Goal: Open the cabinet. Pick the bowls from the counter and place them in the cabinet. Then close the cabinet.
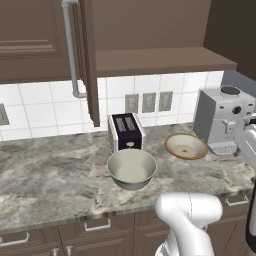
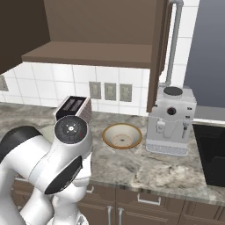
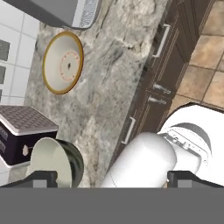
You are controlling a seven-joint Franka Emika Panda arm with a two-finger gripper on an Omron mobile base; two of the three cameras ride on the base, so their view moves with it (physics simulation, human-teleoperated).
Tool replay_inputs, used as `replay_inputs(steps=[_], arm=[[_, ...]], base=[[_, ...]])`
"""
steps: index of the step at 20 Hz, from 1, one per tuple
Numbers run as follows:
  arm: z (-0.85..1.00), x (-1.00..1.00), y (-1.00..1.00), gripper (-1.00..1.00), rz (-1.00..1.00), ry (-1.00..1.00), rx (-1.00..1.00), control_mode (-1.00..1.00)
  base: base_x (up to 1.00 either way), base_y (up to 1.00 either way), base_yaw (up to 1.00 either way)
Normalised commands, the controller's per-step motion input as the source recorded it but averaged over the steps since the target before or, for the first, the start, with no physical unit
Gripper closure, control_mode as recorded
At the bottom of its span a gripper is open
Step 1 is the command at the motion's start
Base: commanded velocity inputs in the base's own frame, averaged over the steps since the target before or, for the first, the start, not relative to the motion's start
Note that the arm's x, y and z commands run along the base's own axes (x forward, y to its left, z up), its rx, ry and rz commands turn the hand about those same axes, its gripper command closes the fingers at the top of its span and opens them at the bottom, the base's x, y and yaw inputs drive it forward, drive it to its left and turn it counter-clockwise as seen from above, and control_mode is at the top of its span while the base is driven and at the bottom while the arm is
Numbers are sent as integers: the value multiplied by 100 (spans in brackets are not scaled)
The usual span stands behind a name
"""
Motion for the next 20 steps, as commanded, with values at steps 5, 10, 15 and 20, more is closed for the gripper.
replay_inputs(steps=[5,10,15,20], arm=[[-1,18,0,-100,-3,-5,3,-100],[0,20,-3,-100,-1,0,2,-100],[0,32,-8,-100,1,0,0,-100],[-10,35,-6,-100,3,-6,0,-100]], base=[[0,0,0],[0,0,0],[0,0,0],[0,0,0]])
